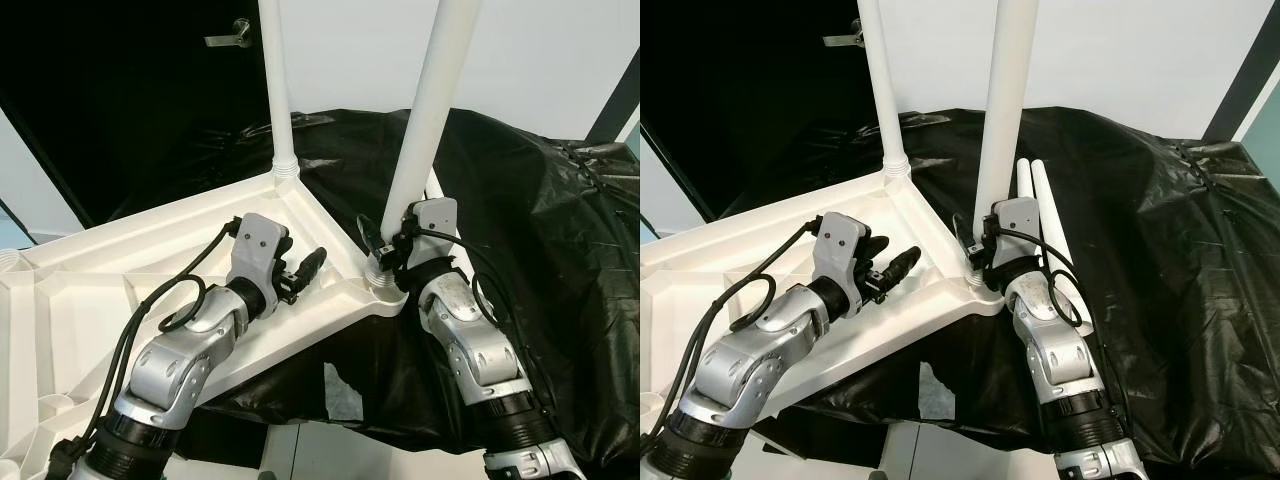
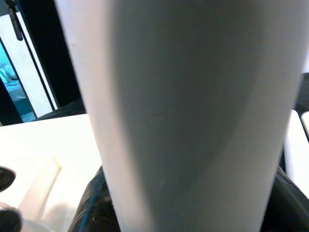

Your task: Building children table

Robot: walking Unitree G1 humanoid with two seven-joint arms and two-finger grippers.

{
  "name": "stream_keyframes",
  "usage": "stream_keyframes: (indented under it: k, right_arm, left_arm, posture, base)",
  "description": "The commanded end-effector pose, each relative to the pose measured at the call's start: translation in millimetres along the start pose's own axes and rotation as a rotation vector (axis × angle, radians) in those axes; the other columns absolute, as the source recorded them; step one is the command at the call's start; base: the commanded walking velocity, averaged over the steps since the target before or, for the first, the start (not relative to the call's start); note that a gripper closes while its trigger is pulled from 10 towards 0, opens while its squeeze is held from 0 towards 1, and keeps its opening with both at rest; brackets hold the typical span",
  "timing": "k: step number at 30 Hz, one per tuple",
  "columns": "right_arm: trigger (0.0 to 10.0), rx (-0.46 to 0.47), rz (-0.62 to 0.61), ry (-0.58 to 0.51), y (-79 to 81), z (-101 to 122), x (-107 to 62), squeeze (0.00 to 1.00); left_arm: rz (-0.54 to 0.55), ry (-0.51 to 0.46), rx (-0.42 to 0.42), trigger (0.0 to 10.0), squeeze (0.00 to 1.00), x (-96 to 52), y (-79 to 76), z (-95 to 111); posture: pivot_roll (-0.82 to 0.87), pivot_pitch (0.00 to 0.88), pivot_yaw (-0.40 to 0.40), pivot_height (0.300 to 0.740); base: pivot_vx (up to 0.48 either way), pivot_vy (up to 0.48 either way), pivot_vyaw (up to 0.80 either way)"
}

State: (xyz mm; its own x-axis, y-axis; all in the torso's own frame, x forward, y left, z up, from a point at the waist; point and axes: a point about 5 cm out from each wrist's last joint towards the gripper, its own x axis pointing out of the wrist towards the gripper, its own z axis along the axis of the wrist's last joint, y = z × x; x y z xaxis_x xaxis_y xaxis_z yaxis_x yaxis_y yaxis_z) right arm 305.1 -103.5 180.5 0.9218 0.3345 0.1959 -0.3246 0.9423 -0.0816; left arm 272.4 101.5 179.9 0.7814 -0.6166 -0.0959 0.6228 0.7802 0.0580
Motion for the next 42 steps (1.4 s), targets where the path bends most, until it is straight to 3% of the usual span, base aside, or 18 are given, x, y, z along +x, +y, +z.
stream_keyframes:
  k: [1, 15, 22, 28, 42]
  right_arm:
    - [10.0, 0.012, 0.002, 0.002, 0.9, 1.4, -1.8, 0.00]
    - [10.0, 0.025, -0.028, 0.002, -1.1, 4.4, -2.7, 0.00]
    - [10.0, 0.033, -0.047, 0.020, -1.7, -0.2, -5.1, 0.00]
    - [10.0, 0.063, -0.083, 0.122, -9.2, -31.1, -8.6, 0.00]
    - [10.0, 0.087, -0.088, 0.110, -12.9, -27.7, 4.0, 0.00]
  left_arm:
    - [-0.330, -0.009, 0.027, 10.0, 0.00, -3.8, -20.4, 0.9]
    - [-0.492, 0.027, 0.102, 10.0, 0.00, -19.4, -34.5, -8.4]
    - [-0.454, 0.026, 0.125, 10.0, 0.00, -17.2, -31.4, -7.9]
    - [-0.474, 0.006, 0.142, 10.0, 0.00, -14.6, -30.3, -5.8]
    - [-0.464, -0.011, 0.165, 10.0, 0.00, -15.3, -26.8, -0.8]
  posture:
    - [0.07, 0.000, -0.004, 0.740]
    - [0.07, 0.000, 0.003, 0.740]
    - [0.07, 0.000, 0.004, 0.740]
    - [0.07, 0.000, 0.011, 0.740]
    - [0.08, 0.000, 0.009, 0.740]
  base:
    - [0.000, 0.000, 0.00]
    - [0.000, 0.000, 0.00]
    - [0.000, 0.000, 0.00]
    - [0.000, 0.000, 0.00]
    - [0.000, 0.000, 0.00]
